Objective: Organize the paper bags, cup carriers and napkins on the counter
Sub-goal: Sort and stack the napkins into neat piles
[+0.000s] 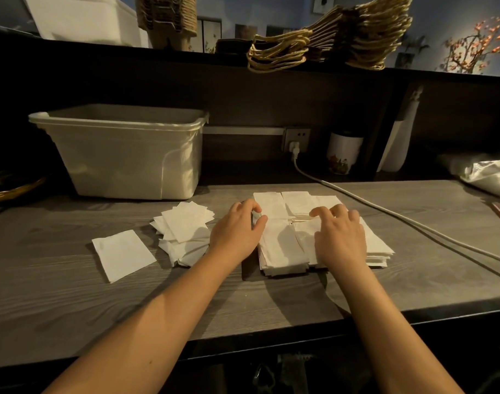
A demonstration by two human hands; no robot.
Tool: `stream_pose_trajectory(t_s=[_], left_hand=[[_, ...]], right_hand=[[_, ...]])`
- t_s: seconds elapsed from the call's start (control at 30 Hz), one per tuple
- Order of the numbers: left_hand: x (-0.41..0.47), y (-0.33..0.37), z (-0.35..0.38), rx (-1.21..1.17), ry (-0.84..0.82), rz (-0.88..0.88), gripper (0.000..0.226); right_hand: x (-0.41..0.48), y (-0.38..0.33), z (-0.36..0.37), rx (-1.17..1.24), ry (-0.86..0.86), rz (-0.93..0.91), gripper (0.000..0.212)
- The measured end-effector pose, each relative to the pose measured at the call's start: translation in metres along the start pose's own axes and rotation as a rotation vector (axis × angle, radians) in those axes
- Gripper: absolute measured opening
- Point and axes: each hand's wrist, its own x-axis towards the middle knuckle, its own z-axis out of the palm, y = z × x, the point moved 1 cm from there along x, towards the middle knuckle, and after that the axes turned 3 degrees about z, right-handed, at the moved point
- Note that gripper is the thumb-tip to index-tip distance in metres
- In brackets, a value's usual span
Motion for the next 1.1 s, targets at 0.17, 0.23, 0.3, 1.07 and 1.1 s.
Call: stream_pose_trajectory(t_s=[0.17, 0.23, 0.3, 1.07, 1.1], left_hand=[[-0.001, -0.003, 0.002, 0.093, -0.104, -0.061, 0.035], [-0.002, -0.003, 0.004, 0.066, -0.137, -0.058, 0.035], [-0.003, 0.0, 0.004, 0.017, -0.151, -0.039, 0.033], [0.003, -0.095, -0.081, 0.39, -0.214, -0.513, 0.052], [0.001, -0.095, -0.079, 0.372, -0.204, -0.515, 0.053]], right_hand=[[-0.001, -0.009, 0.007, 0.135, -0.145, -0.129, 0.034], [-0.001, -0.008, 0.013, 0.123, -0.225, -0.163, 0.037], [-0.001, -0.005, 0.018, 0.124, -0.282, -0.171, 0.039], [0.004, -0.122, -0.001, 0.752, -0.424, -0.3, 0.03], [0.002, -0.124, 0.002, 0.772, -0.425, -0.294, 0.029]])
